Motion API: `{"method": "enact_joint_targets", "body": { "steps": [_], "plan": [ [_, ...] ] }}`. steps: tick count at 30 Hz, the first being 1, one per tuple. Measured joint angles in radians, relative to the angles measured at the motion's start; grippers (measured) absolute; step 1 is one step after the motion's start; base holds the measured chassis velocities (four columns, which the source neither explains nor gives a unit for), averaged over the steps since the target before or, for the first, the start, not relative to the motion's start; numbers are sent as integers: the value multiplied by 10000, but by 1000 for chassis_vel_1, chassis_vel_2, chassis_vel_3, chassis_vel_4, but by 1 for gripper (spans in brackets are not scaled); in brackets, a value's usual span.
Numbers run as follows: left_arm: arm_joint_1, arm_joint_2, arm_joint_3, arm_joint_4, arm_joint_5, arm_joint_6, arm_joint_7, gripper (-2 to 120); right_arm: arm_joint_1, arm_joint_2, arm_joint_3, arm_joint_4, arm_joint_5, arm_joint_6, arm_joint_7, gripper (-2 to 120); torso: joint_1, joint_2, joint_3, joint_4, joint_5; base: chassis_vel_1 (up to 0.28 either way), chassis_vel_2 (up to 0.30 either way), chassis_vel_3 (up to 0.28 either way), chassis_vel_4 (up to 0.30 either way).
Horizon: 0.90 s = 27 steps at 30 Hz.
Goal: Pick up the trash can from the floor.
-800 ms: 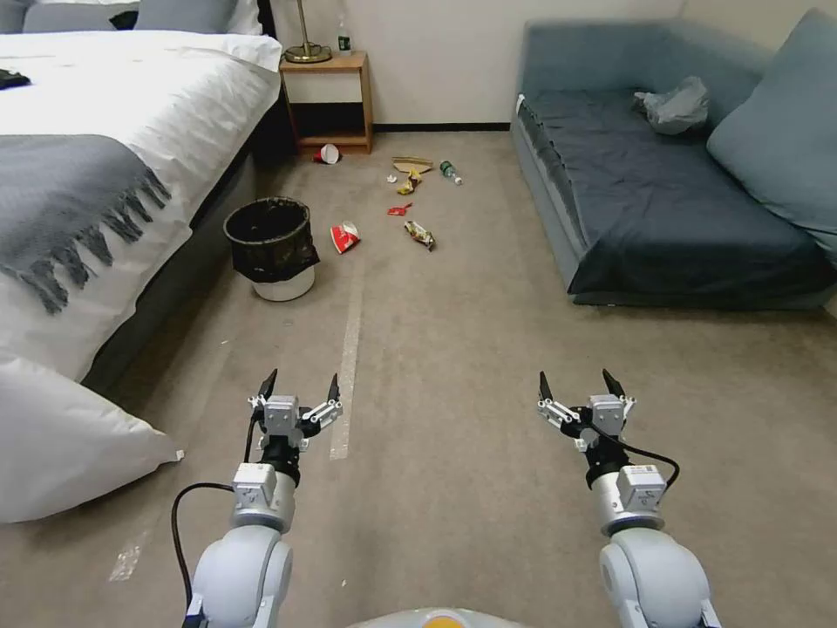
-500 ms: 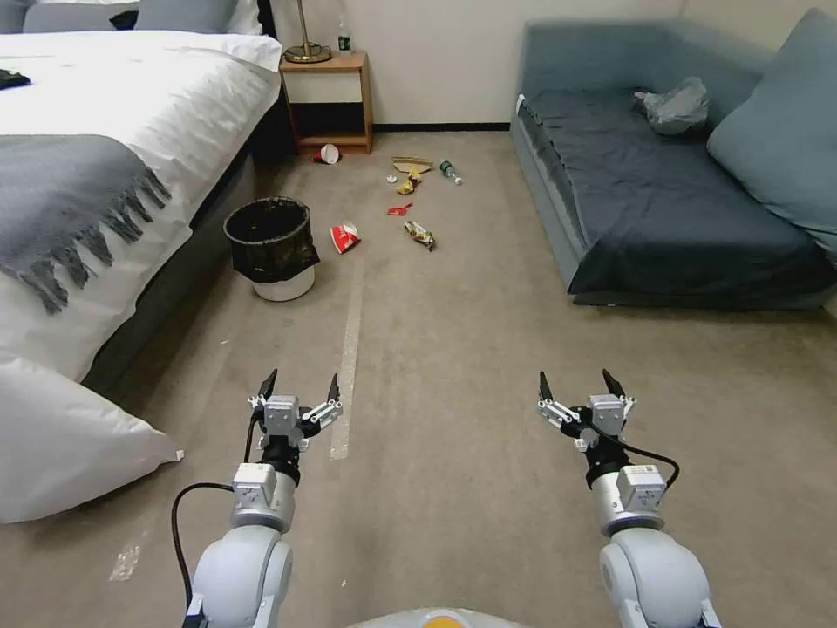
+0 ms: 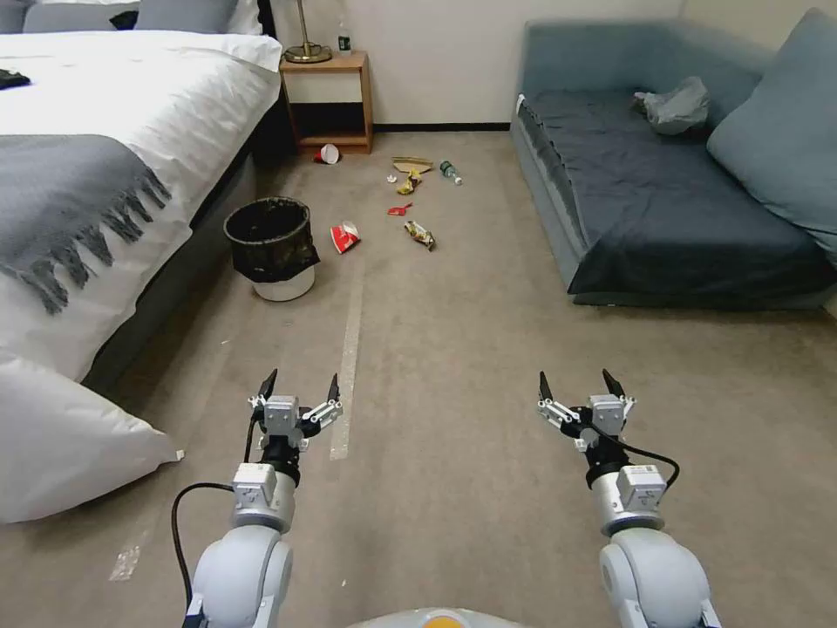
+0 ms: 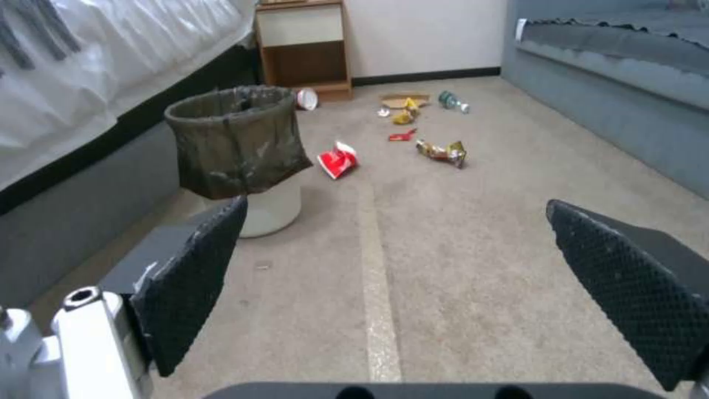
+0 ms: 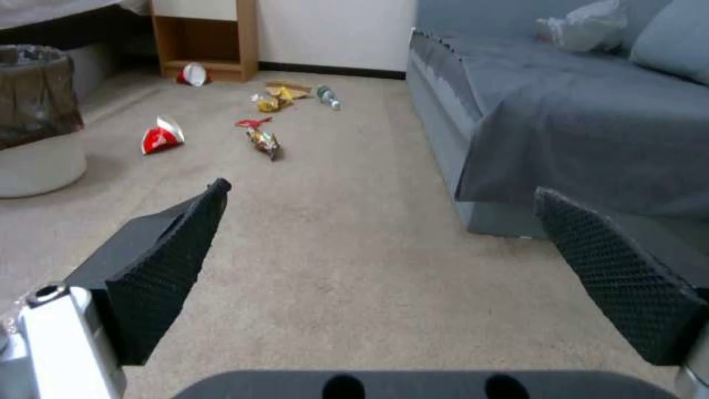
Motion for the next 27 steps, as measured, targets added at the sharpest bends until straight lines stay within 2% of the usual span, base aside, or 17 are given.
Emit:
{"method": "enact_joint_targets", "body": {
  "steps": [9, 11, 13, 14, 16, 19, 20, 22, 27],
  "plan": [
    [-1, 4, -11, -14, -35, 21, 0, 100, -18, 6, 9, 12, 0, -14, 0, 100, 0, 0, 0, 1, 0, 0, 0, 0, 0],
    [-33, 79, -91, -107, -308, 244, 2, 100, -100, 35, 63, 116, 0, -93, -29, 100, 0, 0, 0, 3, 0, 0, 0, 0, 0],
    [-58, 125, -173, -161, -423, 333, -30, 100, -205, 66, 123, 249, 3, -152, -57, 100, 0, 1, 0, -6, 3, 0, 0, 0, 0],
    [-63, 139, -156, -194, -539, 420, 11, 100, -262, 89, 160, 325, 7, -234, -92, 100, 0, 0, 1, 5, -2, 0, 0, 0, 0],
    [-179, 360, -435, -452, -1258, 962, 9, 100, -512, 167, 302, 640, 32, -432, -195, 100, -1, 0, 0, 1, -1, 0, 0, 0, 0],
    [-217, 459, -566, -560, -1581, 1218, 15, 100, -633, 219, 378, 817, 63, -538, -265, 100, 0, 0, 0, 3, 13, 0, 0, 0, 0],
    [-295, 596, -747, -720, -2061, 1581, 23, 100, -925, 334, 610, 1241, 140, -822, -427, 100, 0, 0, 0, 2, -8, 0, 0, 0, 0],
    [-427, 860, -1080, -1034, -2953, 2263, 53, 100, -1536, 594, 1063, 2101, 305, -1411, -776, 100, -1, 0, 0, -2, 1, 0, 0, 0, 0],
    [-517, 1115, -1457, -1259, -3777, 2615, 66, 100, -2335, 918, 1670, 3247, 517, -2194, -1236, 100, 0, 0, -1, -1, 3, 0, 0, 0, 0]
  ]
}}
